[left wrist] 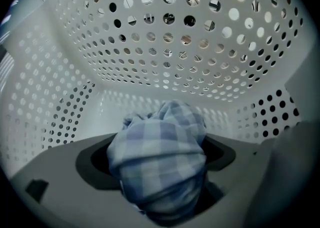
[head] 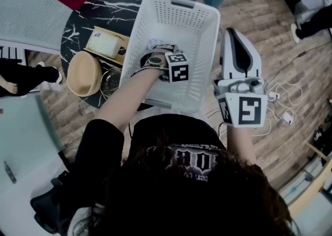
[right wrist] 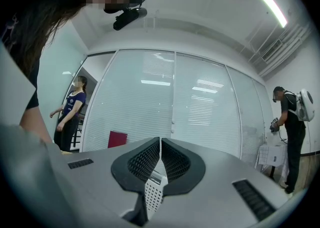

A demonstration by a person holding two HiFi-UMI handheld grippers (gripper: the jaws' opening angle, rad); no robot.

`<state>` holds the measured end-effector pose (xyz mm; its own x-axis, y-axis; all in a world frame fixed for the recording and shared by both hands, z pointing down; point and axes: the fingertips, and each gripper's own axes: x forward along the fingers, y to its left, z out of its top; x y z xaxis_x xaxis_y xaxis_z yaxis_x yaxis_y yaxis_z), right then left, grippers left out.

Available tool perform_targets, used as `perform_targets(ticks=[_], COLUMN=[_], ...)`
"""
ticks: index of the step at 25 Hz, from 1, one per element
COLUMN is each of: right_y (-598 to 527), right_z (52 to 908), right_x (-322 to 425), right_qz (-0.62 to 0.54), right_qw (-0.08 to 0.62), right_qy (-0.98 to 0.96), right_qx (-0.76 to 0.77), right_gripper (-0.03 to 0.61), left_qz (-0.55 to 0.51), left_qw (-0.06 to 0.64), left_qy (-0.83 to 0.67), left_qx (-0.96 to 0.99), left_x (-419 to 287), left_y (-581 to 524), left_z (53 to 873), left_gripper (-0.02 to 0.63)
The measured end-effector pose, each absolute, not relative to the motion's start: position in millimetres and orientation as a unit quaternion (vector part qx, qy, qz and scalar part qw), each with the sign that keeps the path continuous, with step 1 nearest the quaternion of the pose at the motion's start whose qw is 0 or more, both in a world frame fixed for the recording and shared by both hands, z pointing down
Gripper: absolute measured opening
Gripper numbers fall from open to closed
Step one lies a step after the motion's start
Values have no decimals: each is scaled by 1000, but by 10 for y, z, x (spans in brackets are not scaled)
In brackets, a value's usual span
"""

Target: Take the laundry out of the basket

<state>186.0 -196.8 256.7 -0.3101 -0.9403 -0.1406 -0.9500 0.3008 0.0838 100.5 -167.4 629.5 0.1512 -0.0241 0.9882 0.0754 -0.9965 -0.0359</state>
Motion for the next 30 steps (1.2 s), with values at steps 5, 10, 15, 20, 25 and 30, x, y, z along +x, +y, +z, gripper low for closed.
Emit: perform_targets(ticks=[5,10,15,20,25,30], right_y=[-1963,-1961,-1974,-1984,-2002,-2003], right_z=[2594,2591,2592,2621,2636,2656], right_x=[1872,1861,1844,1815,1817,1857], right_qz=[76,77,76,74,72,71], right_qw=[28,29,27,25,24,23], right_qy=[806,807,810,813,814,813], right_qx=[-586,-584,-581,-577,-576,-578], right_gripper=[29,29,29,29,29,29], left_qz=[-646,-640,-632,-631,-623,-619], left_qw=[33,21,25,26,20,20], left_qy=[-18,-23,-24,-17,2,6], left_qx=[-763,-768,-774,-775,-782,-785], left_x=[1017,1016,1004,995,999,1010], left_y=[-1700,-1711,-1722,-1746,-1824,-1822], left_z=[6265,6217,6168,6122,6005,5912], left_gripper=[430,387,357,328,307,298])
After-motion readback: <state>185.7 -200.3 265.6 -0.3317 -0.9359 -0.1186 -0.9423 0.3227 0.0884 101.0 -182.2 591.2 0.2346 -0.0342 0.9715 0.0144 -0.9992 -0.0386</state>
